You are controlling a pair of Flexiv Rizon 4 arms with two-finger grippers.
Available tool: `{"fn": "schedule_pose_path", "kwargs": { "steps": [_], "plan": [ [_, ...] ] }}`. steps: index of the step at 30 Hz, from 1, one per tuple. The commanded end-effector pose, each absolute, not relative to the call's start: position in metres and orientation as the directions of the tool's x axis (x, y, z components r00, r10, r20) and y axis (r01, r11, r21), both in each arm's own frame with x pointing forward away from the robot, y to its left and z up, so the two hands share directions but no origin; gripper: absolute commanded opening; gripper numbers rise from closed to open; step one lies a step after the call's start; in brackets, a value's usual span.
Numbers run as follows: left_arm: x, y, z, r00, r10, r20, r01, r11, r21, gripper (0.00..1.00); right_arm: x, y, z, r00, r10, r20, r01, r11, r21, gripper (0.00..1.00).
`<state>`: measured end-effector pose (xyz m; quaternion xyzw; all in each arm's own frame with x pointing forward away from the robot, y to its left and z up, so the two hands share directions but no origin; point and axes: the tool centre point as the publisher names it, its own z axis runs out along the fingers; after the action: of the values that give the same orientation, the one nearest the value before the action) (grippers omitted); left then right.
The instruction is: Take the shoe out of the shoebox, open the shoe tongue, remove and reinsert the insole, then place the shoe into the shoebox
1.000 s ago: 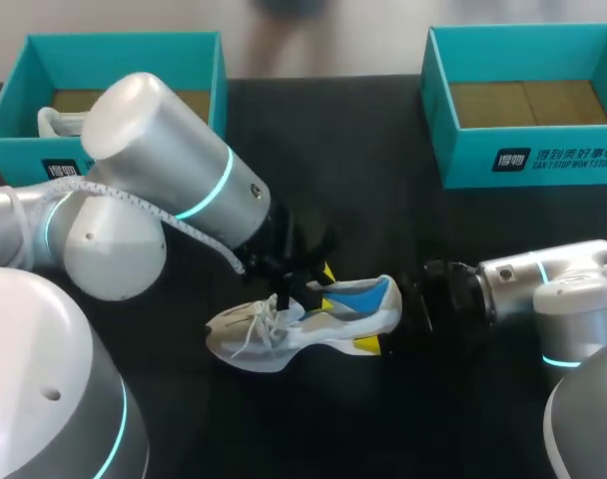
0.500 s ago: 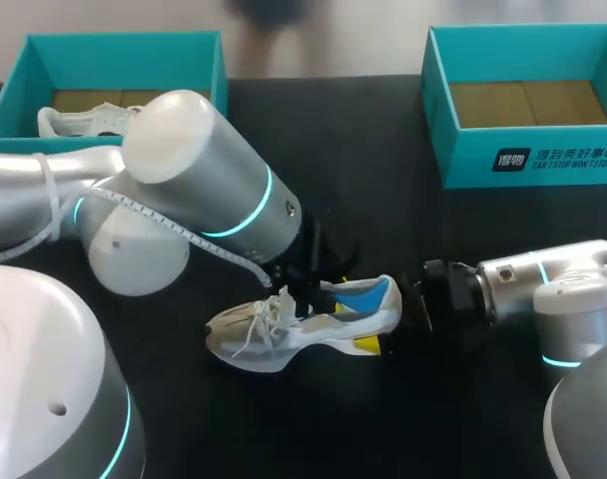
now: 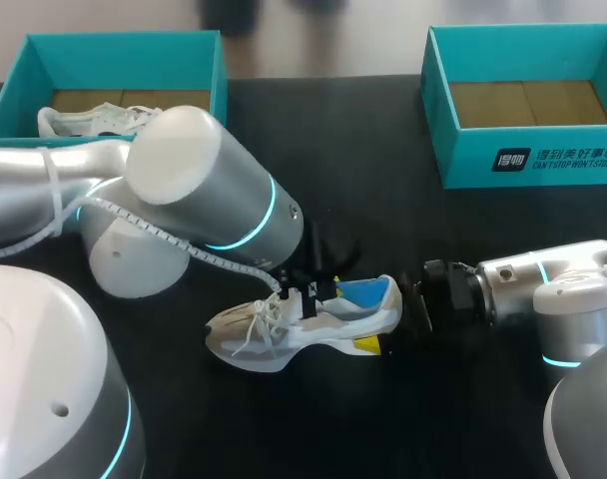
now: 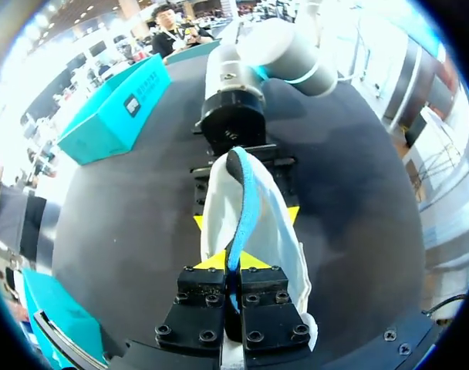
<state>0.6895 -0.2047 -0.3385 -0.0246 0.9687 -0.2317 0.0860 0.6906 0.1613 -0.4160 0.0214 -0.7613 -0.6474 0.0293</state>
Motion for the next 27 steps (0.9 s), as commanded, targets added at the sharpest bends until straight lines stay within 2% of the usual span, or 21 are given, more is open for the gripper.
{"fn": "schedule_pose_path", "kwargs": {
  "steps": [1,10,22,27],
  "plan": [
    [0.689,-0.195,-0.335,-0.98,-0.127,-0.151,-0.037,0.871,-0.489,0.0,0.69,0.163,-0.416,-0.997,-0.07,0.017,0.006,0.164,0.986,0.0],
    [0.692,-0.197,-0.323,-0.964,-0.202,-0.173,-0.08,0.841,-0.535,0.0,0.69,0.163,-0.416,-0.997,-0.07,0.017,0.006,0.164,0.986,0.0],
    [0.695,-0.231,-0.315,-0.93,-0.241,-0.277,-0.068,0.855,-0.514,0.0,0.69,0.163,-0.416,-0.997,-0.07,0.017,0.006,0.164,0.986,0.0],
    [0.692,-0.248,-0.317,-0.921,-0.195,-0.336,-0.015,0.883,-0.47,0.0,0.69,0.163,-0.416,-0.997,-0.07,0.017,0.006,0.164,0.986,0.0]
  ]
}}
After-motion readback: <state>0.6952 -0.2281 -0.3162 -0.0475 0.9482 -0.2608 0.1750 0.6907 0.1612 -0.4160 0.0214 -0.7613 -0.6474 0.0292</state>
